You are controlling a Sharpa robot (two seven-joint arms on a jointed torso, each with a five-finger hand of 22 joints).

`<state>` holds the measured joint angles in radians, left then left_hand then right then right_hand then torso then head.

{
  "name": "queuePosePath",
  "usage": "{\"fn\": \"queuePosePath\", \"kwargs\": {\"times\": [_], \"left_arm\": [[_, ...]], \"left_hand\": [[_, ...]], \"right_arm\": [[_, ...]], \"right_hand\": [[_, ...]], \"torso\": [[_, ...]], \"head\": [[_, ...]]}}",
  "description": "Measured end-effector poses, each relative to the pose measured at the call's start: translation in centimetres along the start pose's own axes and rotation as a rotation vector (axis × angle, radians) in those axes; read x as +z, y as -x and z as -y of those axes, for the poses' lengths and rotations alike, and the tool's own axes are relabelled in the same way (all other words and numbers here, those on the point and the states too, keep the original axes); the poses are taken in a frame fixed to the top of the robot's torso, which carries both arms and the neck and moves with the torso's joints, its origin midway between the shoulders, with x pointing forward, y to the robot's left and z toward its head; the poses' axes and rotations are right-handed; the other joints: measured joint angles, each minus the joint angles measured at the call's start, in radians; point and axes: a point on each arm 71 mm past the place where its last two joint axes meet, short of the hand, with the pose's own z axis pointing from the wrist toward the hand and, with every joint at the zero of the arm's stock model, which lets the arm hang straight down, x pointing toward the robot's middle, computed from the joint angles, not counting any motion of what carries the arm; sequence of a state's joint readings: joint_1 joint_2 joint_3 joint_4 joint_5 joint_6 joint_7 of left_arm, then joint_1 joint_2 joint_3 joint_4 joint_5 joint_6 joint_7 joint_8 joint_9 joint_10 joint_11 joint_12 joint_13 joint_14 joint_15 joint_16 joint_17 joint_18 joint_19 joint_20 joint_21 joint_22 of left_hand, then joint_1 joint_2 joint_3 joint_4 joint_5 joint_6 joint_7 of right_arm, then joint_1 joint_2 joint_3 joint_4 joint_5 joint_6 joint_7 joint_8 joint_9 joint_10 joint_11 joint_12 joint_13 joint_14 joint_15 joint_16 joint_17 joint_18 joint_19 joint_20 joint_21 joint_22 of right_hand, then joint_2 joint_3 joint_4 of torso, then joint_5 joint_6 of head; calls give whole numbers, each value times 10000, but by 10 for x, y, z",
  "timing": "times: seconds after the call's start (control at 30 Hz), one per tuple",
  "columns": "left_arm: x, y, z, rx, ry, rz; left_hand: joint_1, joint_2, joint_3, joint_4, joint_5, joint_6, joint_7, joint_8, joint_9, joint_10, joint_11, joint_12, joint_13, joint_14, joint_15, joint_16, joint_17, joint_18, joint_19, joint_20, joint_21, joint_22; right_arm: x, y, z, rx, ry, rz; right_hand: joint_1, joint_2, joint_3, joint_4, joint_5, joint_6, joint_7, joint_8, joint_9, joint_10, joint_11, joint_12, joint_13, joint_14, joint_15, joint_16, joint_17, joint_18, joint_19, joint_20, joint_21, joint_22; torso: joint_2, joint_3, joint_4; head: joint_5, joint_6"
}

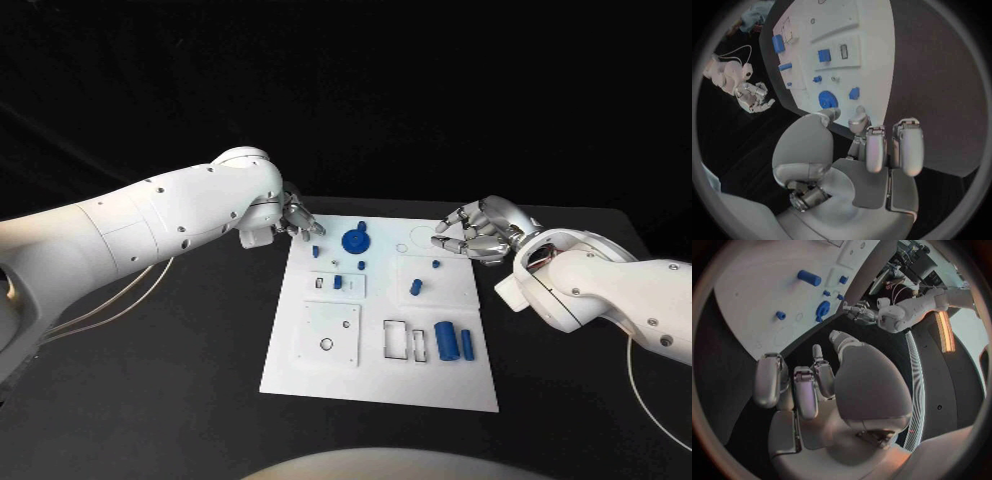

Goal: Assemble the parts on the task board

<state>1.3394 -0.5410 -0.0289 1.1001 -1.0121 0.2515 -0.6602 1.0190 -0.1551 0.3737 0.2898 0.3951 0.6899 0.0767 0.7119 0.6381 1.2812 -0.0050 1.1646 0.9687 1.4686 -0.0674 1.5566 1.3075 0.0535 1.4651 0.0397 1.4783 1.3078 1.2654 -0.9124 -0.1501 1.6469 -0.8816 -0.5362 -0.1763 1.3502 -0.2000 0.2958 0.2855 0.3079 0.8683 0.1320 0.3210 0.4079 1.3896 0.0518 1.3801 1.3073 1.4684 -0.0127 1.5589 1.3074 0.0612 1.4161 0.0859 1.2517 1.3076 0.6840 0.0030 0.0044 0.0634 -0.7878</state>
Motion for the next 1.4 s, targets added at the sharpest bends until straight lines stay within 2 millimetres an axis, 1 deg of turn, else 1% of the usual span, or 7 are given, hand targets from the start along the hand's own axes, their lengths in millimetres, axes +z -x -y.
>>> {"fn": "queuePosePath", "kwargs": {"times": [0.47, 0.93, 1.03, 1.17, 1.2, 1.27, 1.4], "left_arm": [[7, -5, -3, 198, 126, -375], [9, -10, -1, 308, 21, -693], [9, -10, -1, 315, 0, -728], [9, -11, 0, 321, -29, -758], [9, -11, 0, 323, -35, -764], [10, -11, 1, 324, -44, -775], [10, -11, 1, 322, -53, -785]], "left_hand": [[80, 80, -54, 0, -38, 5, 4, -41, -53, -35, 34, 0, -12, 0, -1, 0, -1, 0, 37, 37, 0, -1], [218, 218, -53, 0, -82, 101, 44, -41, -107, -35, 34, 0, -11, -36, 35, 0, -1, 0, 36, 36, 0, -2], [261, 176, -53, 0, -82, 110, 35, -41, -118, -35, 34, 0, -11, -36, 35, 0, -1, -1, 36, 36, 0, -2], [305, 216, -53, -1, -82, 110, 35, -41, -141, -35, 33, 0, -11, -36, 35, 0, -1, 0, 36, 35, 0, -3], [345, 176, -53, 0, -82, 110, 35, -41, -147, -34, 33, 0, -10, -36, 35, 0, -1, 0, 36, 35, 0, -2], [417, 248, -51, -2, -82, 143, 1, -41, -156, -34, 33, 0, -7, -36, 35, 0, -1, 0, 36, 35, 0, -3], [554, 287, -24, -29, -82, 182, 34, -41, -189, -35, 33, 0, 1, -36, 35, 0, -1, 0, 36, 35, 0, -3]], "right_arm": [[0, -1, -1, 3, 16, -14], [1, -2, -2, 4, 38, -30], [1, -2, -2, 4, 38, -29], [1, -2, -2, 5, 42, -33], [1, -2, -2, 5, 43, -34], [1, -2, -2, 5, 44, -35], [1, -2, -2, 5, 45, -36]], "right_hand": [[0, 0, 0, 0, 0, 0, 0, 0, -1, 0, 0, 0, 0, 0, 0, 0, -1, 1, 0, 0, 0, 4], [0, 0, 0, 0, 0, 0, 0, 0, 14, 0, 0, 0, 0, 0, 0, 0, -1, 0, 0, 0, 0, 3], [0, 0, 0, 0, 0, 0, 0, 0, 14, 0, 0, 0, -1, 0, 0, 0, -1, 0, 0, 0, 0, 3], [0, 0, -1, 0, 0, 0, 0, 0, 13, 0, 0, 0, 8, 0, 0, 0, -1, 0, 0, 0, 0, 2], [0, 0, 0, 0, 0, 0, 0, 0, 14, 0, 0, 0, 8, 0, 0, 0, -1, 0, 0, 0, 0, 2], [0, 0, 0, 0, 0, 0, 0, 0, 13, 0, 0, 0, 8, 0, 0, 0, -1, 0, 0, 0, 0, 2], [0, 0, 0, 0, 0, 0, 0, 0, 13, 0, 0, 0, 7, 0, 0, 0, -1, 0, 0, 0, 0, 1]], "torso": [[-17, 11, 8], [-21, 6, 9], [-20, 9, 9], [-18, 11, 5], [-18, 11, 5], [-17, 11, 4], [-16, 11, 4]], "head": [[-14, -48], [5, -66], [5, -68], [9, -75], [10, -75], [11, -81], [12, -92]]}}
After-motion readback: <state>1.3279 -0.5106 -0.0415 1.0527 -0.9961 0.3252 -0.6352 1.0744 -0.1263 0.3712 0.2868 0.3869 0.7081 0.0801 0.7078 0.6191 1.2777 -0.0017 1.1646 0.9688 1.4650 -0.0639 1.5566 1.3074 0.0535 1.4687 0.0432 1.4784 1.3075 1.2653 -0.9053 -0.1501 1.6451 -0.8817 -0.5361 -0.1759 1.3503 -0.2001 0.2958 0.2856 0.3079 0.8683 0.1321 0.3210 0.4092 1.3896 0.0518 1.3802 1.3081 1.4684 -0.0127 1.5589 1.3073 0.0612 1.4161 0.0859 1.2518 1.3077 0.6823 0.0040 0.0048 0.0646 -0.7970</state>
